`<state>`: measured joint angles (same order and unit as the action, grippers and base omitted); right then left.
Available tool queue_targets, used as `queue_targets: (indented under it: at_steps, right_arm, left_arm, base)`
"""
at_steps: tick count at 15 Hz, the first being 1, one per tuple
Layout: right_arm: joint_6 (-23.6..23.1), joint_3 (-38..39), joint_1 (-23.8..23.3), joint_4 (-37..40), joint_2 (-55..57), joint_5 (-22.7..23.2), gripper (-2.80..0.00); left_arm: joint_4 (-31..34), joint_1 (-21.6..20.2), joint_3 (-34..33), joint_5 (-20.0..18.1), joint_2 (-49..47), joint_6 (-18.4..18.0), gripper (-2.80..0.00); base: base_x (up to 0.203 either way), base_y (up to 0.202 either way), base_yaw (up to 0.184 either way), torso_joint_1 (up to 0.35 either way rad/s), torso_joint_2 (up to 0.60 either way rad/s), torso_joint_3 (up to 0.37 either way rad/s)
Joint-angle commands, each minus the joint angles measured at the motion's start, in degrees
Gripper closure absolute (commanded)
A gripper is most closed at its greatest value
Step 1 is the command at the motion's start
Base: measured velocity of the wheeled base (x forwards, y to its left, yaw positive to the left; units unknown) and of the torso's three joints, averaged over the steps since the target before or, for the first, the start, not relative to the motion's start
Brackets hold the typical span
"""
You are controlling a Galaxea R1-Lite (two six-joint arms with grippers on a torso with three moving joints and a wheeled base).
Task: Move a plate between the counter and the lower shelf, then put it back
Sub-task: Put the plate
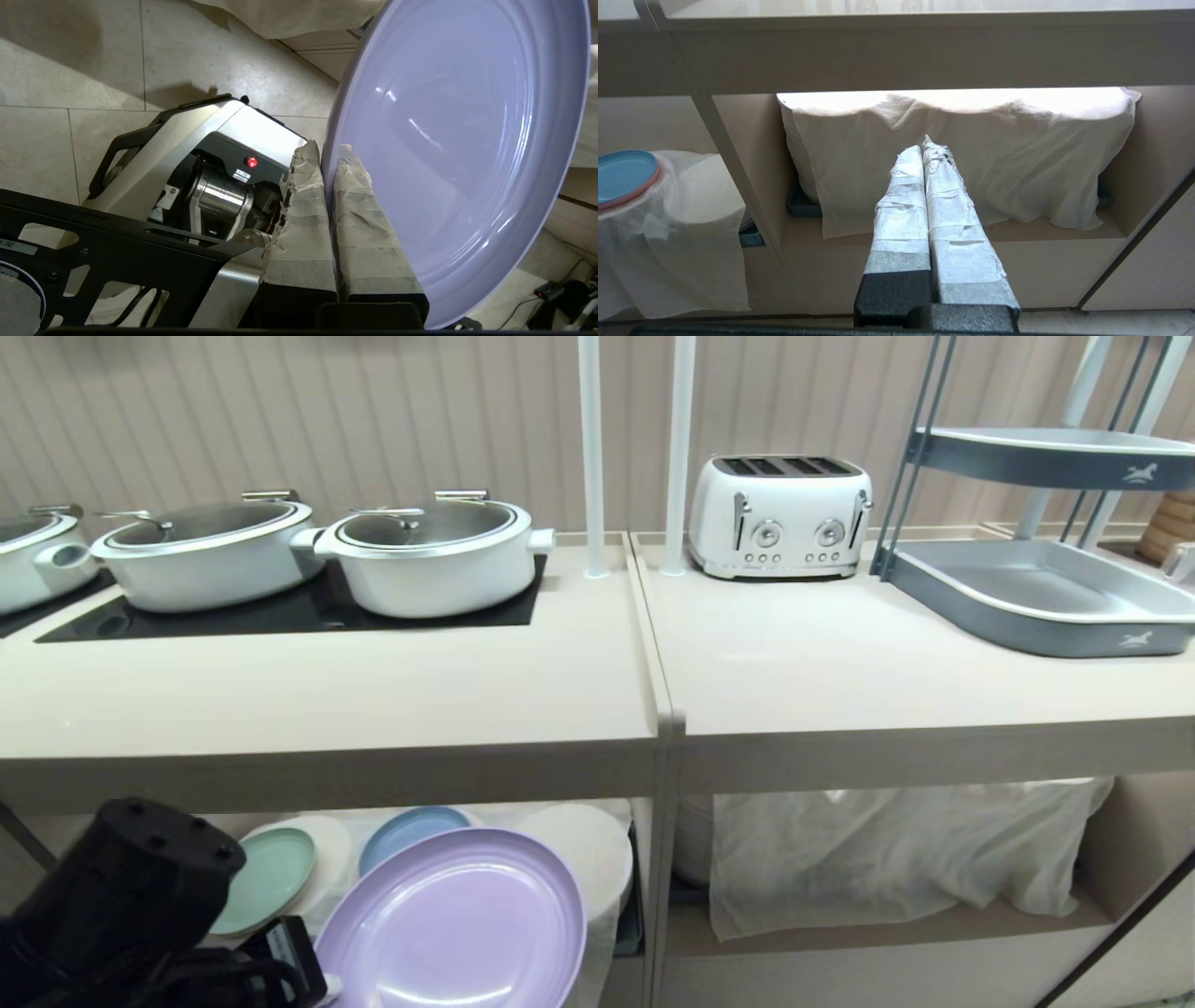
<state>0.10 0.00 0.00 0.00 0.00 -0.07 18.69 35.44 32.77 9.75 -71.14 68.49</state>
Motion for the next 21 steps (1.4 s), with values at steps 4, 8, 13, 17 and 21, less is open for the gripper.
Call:
queue_targets:
  at_steps: [4,8,13,17,21]
  right_arm:
    - [-0.01,0.00,0.00,0.00,0.00,-0.01,0.00]
    - [-0.01,0.00,0.00,0.00,0.00,-0.01,0.00]
    - [-0.01,0.00,0.00,0.00,0.00,-0.01,0.00]
    - [-0.01,0.00,0.00,0.00,0.00,-0.01,0.00]
    - [-0.01,0.00,0.00,0.00,0.00,-0.01,0.00]
  left_arm:
    - [0.05,0.16,-0.07,0.02,0.30,0.51,0.00]
    - [0.03,0.16,0.01,0.09,0.34,0.60,0.00]
    - [-0.06,-0.01,0.01,0.09,0.22,0.51,0.00]
    - [-0.14,-0.02,0.01,0.09,0.22,0.51,0.00]
    - [-0.14,-0.02,0.01,0.09,0.13,0.51,0.00]
  base:
    - [0.000,0.000,0.000,0.271,-0.58,-0.305]
    - [0.000,0.000,0.000,0.267,-0.56,-0.292]
    - [0.000,0.000,0.000,0.180,-0.37,-0.195]
    - [0.000,0.000,0.000,0.162,-0.33,-0.171]
    - [0.000,0.000,0.000,0.159,-0.32,-0.160]
